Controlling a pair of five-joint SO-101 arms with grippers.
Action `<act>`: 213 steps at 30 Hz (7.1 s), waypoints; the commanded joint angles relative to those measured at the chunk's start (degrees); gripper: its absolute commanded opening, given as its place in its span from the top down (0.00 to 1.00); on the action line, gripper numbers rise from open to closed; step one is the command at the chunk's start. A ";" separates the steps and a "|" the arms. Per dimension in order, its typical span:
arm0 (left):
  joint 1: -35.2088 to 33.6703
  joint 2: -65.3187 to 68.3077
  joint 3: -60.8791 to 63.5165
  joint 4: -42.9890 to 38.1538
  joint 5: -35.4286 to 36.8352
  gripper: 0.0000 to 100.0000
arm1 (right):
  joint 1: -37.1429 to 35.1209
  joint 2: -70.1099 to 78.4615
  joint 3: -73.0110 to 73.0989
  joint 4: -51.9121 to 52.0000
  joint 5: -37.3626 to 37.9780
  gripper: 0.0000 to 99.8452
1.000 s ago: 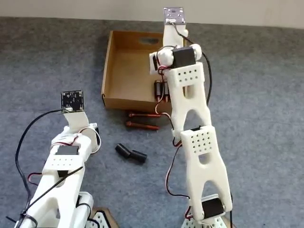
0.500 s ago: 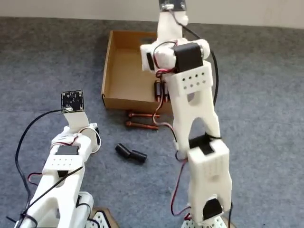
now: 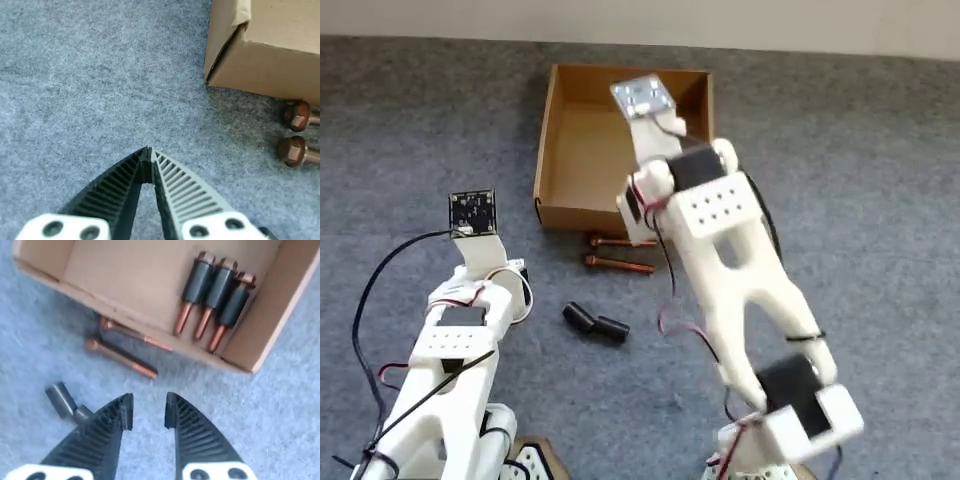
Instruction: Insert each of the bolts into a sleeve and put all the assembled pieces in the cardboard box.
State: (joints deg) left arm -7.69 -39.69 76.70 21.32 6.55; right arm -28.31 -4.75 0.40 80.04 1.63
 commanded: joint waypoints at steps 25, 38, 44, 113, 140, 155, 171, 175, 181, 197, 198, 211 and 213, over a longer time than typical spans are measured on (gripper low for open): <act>-13.85 -0.13 -1.89 -0.97 12.22 0.99 | -18.15 -21.14 47.78 -28.35 25.67 0.89; -14.11 -0.31 -1.98 -0.97 12.22 0.99 | -18.33 -5.67 38.81 -28.35 26.64 0.89; -14.11 -0.22 -1.98 -0.97 12.22 0.99 | -18.33 -0.48 37.76 -32.48 26.64 0.89; -13.76 -0.04 -1.89 -0.97 12.22 0.99 | 10.86 -17.36 58.07 -23.43 3.25 0.87; -3.12 0.04 -14.55 20.84 -3.87 0.99 | 11.56 -31.96 46.90 -18.24 2.90 0.99; 9.36 0.13 -17.80 26.11 -9.93 0.81 | 11.56 -37.41 64.92 -34.24 2.81 0.99; 18.59 29.05 -45.32 40.00 -9.76 0.81 | 11.47 -44.62 69.05 -34.33 2.73 0.99; 18.51 34.95 -48.92 39.91 -9.76 0.81 | 11.47 -44.62 69.05 -34.33 2.73 0.99; 18.42 42.51 -56.13 39.91 -9.76 0.81 | 11.47 -44.62 69.23 -34.33 2.73 0.99; 18.33 54.37 -63.25 39.91 -9.76 0.83 | 11.47 -44.62 69.32 -34.33 2.81 0.99; 18.33 54.55 -63.25 39.91 -9.76 0.85 | 11.47 -44.62 69.32 -34.33 2.81 0.99; 18.33 54.37 -62.99 40.35 -9.85 0.92 | 11.47 -44.62 69.32 -34.33 2.81 0.99; 18.33 54.29 -61.93 40.35 -9.85 0.92 | 11.47 -44.62 69.32 -34.33 2.81 0.99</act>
State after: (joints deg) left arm 10.42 15.25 15.87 61.32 -3.21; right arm -17.41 -48.18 69.93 46.73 4.97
